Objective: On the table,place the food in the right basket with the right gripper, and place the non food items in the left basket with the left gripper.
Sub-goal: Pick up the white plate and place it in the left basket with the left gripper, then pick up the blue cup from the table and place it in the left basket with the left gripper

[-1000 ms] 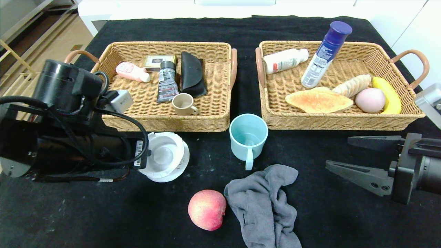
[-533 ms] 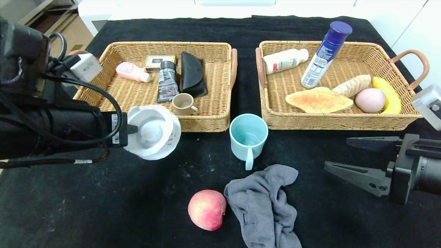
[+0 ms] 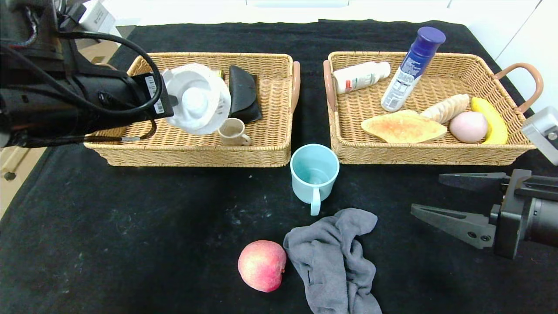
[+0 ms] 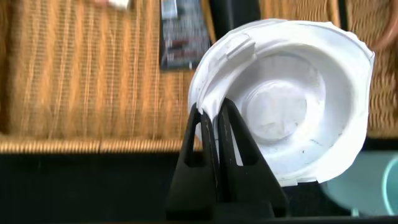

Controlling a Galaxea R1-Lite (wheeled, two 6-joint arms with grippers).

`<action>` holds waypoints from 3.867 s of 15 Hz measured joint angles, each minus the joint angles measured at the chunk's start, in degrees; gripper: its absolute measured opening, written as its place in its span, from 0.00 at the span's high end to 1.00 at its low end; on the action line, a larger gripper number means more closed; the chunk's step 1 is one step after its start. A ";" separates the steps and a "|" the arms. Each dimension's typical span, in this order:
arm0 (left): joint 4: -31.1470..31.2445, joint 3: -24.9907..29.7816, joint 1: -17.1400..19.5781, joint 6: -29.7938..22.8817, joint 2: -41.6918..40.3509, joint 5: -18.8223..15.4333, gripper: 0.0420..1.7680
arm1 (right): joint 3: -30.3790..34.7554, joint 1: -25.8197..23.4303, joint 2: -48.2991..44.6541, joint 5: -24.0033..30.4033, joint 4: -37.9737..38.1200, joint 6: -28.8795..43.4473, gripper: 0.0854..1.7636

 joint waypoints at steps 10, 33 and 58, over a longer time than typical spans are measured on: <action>-10.76 -2.21 3.06 0.10 9.16 -0.09 0.95 | -0.02 0.00 -0.07 0.02 -0.02 -0.01 0.03; -6.61 11.69 -6.44 3.83 0.01 -0.41 0.10 | 0.00 0.00 -0.21 0.02 -0.02 -0.69 0.03; 5.85 -7.08 -26.61 3.17 13.84 6.23 0.04 | -0.16 -0.96 -1.60 0.00 0.00 -1.68 0.03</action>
